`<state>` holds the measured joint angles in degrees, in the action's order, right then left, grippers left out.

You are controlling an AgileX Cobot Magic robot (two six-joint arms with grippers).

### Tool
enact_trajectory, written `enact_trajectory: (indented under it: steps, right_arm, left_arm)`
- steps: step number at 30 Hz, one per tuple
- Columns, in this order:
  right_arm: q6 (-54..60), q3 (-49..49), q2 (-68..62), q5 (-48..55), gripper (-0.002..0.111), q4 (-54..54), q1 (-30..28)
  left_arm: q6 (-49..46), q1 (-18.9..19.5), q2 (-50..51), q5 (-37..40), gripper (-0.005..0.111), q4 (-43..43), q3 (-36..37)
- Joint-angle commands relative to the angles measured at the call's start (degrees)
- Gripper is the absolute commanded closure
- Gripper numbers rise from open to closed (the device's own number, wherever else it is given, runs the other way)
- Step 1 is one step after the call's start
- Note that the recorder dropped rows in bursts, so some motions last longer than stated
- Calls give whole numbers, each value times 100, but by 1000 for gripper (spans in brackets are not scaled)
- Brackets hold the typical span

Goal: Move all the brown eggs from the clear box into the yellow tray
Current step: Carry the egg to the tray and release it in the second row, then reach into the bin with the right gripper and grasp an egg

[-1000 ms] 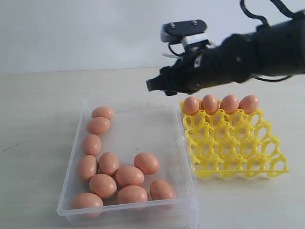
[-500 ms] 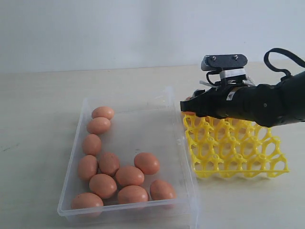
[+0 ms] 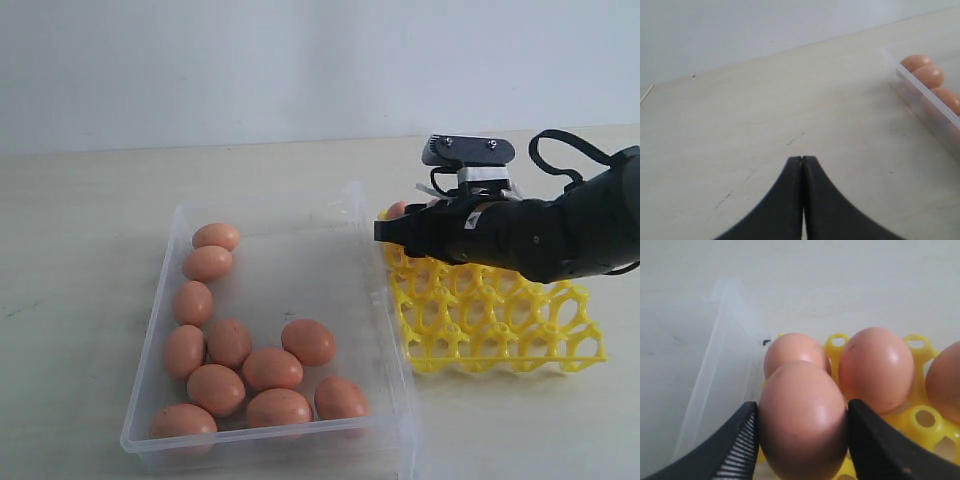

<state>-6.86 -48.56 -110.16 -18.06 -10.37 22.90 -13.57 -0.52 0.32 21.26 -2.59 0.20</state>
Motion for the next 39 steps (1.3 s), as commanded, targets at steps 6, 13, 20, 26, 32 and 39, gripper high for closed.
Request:
enact_trajectory:
  steps: [6, 13, 20, 26, 32, 39]
  right_arm:
    - [-371, -333, -118, 273, 95, 45, -22]
    - [-370, -333, -122, 339, 59, 45, -22]
    - [-325, -333, 299, 956, 46, 268, -22]
    - [302, -1020, 2064, 2909, 104, 644, 240]
    - [832, -2833, 1259, 5528, 106, 465, 1467]
    - [1286, -3799, -277, 6892, 68, -443, 1987]
  left_arm:
    - [2, -14, -32, -42, 107, -25, -20]
    - [2, -14, -32, -42, 107, -25, -20]
    - [2, -14, -32, -42, 107, -25, -20]
    - [2, -14, -32, -42, 107, -25, -20]
    - [2, -14, -32, -42, 107, -25, -20]
    - [2, -14, -32, -42, 107, -25, -20]
